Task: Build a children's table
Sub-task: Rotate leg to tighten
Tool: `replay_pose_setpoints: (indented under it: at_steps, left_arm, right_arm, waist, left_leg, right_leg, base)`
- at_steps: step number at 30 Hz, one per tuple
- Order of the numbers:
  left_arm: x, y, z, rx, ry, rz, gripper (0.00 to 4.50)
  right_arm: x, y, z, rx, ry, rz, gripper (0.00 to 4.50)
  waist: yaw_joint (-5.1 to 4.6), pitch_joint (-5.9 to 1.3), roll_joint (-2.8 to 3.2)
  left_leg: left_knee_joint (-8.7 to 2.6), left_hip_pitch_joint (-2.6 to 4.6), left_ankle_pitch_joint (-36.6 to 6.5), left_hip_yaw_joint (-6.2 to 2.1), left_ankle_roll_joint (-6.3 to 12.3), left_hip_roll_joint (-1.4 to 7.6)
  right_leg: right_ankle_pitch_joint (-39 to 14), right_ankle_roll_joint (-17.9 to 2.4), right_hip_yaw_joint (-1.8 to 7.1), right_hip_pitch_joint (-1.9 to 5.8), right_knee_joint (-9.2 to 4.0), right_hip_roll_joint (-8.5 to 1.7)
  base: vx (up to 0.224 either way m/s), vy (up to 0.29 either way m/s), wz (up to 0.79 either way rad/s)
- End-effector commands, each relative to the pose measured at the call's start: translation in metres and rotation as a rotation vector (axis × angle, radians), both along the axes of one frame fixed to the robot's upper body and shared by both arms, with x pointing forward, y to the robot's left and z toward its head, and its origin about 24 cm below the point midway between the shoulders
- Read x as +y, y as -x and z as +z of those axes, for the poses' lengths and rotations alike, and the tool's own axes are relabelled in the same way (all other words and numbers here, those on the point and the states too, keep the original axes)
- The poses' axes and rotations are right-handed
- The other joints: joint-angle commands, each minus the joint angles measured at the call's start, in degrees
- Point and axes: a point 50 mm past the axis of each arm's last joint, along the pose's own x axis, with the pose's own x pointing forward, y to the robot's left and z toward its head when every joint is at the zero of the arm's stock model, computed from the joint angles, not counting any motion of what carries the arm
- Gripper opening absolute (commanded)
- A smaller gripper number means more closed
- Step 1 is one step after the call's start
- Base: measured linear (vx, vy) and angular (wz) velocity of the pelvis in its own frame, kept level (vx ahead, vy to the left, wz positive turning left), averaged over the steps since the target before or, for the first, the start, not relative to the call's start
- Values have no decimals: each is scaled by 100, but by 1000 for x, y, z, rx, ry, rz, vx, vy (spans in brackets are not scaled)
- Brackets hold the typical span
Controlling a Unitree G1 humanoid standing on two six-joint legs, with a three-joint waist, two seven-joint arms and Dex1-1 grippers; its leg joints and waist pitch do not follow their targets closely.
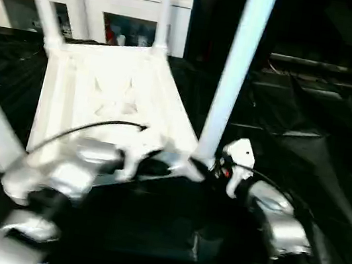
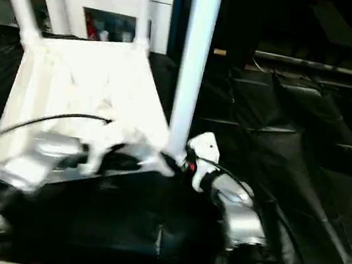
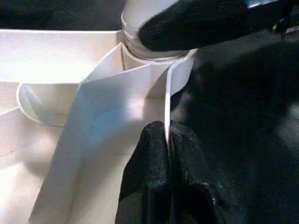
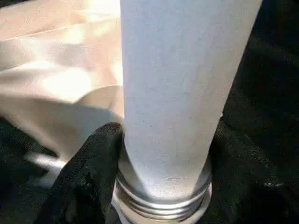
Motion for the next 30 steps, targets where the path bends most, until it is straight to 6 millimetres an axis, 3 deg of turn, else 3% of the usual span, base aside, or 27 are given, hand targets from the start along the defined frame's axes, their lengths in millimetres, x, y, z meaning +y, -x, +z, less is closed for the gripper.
replay_pose_setpoints:
  at_steps: [1, 6, 9, 10, 14, 16, 21, 23, 30]
  left_arm:
    - [-39, 5, -4, 9, 41, -19, 0]
    - [-49, 4, 1, -19, 46, -30, 0]
    - [-43, 5, 1, -20, 50, -47, 0]
    - [-42, 5, 1, -19, 51, -52, 0]
    - [-22, 6, -1, -12, 49, -79, 0]
    - [-16, 7, 0, -5, 51, -92, 0]
    - [14, 15, 3, 23, 71, -196, 0]
    - [15, 15, 3, 26, 71, -201, 0]
    - [21, 17, 3, 43, 70, -216, 0]
  right_arm:
    - [24, 2, -14, 94, -1, -26, 252]
    - [38, -2, -7, 67, -42, -25, 252]
    - [39, 0, -3, 43, -83, 23, 252]
    - [39, 1, -2, 36, -93, 31, 308]
    - [27, 4, 9, -13, -125, 162, 331]
    - [22, 8, 11, -12, -119, 214, 364]
    - [-8, 24, 15, 7, -67, 417, 364]
    - [-9, 25, 15, 8, -66, 426, 364]
    - [-13, 27, 16, 10, -51, 451, 364]
  waist:
    - [20, -261, -64]
    - [53, -297, -76]
    - [66, -275, -69]
    - [69, -273, -70]
    - [75, -266, -60]
    - [88, -251, -68]
    - [102, -251, -66]
    - [99, -246, -53]
    - [137, -249, -57]
  left_leg:
    - [-382, -28, -1312, 62, 137, -34]
    - [-353, -65, -996, 66, 277, -45]
    - [-361, -64, -1039, 74, 346, -38]
    - [-364, -62, -1074, 72, 345, -38]
    - [-383, -67, -1254, 61, 356, -26]
    - [-388, -63, -1313, 61, 399, -22]
    - [-397, -66, -1342, 53, 404, 4]
    - [-397, -64, -1308, 66, 407, 8]
    - [-398, -54, -1203, 69, 327, 7]
  right_leg:
    - [-1562, -985, 140, 239, -478, -136]
    - [-879, -1081, 134, 282, -425, -142]
    - [-900, -1119, 129, 275, -440, -143]
    - [-969, -1105, 127, 276, -446, -145]
    - [-1160, -1064, 126, 277, -466, -146]
    - [-1247, -1033, 124, 282, -485, -140]
    - [-1391, -1023, 137, 278, -476, -157]
    - [-1280, -1097, 143, 244, -467, -152]
    - [-1159, -1137, 142, 256, -448, -156]
  base:
    - [0, 0, 0]
    - [0, 0, 0]
    - [0, 0, 0]
    - [0, 0, 0]
    - [0, 0, 0]
    - [0, 0, 0]
    - [0, 0, 0]
    - [0, 0, 0]
    - [0, 0, 0]
